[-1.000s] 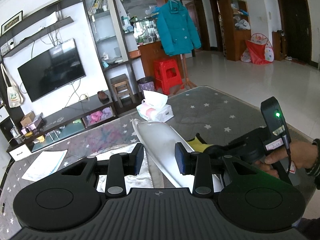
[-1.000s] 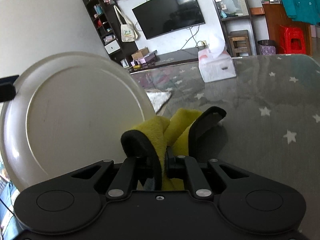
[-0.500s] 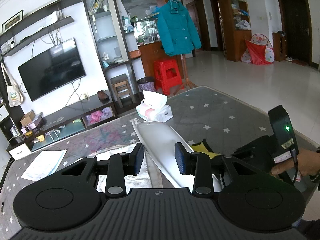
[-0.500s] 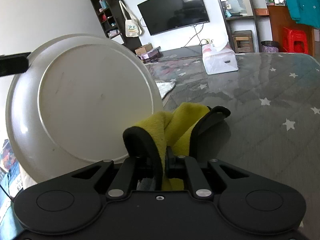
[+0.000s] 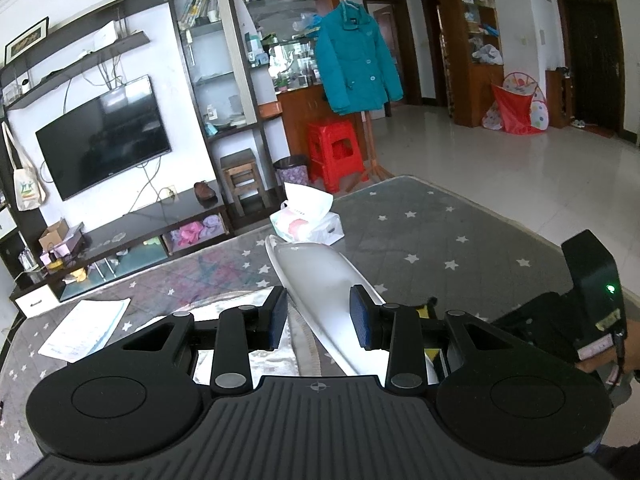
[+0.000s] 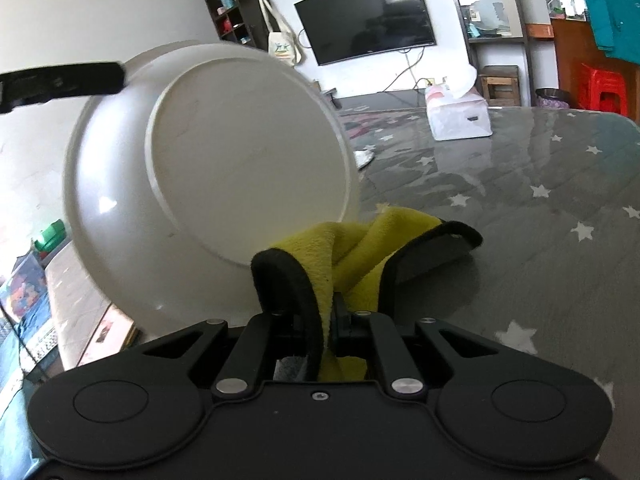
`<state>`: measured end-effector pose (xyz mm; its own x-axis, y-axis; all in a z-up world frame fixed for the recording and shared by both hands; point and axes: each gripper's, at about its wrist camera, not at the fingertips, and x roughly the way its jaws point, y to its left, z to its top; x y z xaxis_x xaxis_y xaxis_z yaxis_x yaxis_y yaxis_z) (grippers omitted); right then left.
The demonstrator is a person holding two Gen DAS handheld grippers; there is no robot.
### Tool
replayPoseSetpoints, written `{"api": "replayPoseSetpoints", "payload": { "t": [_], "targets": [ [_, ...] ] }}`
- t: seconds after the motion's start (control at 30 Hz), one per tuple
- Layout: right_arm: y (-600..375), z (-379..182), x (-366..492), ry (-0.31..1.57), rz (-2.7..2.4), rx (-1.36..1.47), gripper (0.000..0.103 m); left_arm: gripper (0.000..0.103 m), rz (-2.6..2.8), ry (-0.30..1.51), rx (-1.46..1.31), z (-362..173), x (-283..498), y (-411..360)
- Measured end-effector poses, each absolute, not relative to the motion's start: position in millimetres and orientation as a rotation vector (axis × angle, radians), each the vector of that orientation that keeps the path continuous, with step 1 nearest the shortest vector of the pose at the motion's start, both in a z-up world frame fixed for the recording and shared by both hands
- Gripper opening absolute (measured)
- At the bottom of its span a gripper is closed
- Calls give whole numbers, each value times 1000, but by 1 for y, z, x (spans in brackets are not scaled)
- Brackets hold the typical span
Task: Clean bowl
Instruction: 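Wipe the bowl rim with the right tool while the left tool tilts the bowl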
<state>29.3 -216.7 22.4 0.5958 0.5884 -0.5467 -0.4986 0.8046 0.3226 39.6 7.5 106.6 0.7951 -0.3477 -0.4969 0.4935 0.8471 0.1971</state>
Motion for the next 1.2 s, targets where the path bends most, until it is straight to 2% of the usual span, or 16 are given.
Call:
{"api": "replayPoseSetpoints", "payload": {
  "t": [0.63, 1.2],
  "targets": [
    [-193, 78, -18, 570, 822, 127, 11, 36, -472, 467, 312, 98, 34, -3],
    [-190, 134, 20, 403, 757, 84, 11, 36, -484, 455, 320, 91, 29, -9]
  ]
}}
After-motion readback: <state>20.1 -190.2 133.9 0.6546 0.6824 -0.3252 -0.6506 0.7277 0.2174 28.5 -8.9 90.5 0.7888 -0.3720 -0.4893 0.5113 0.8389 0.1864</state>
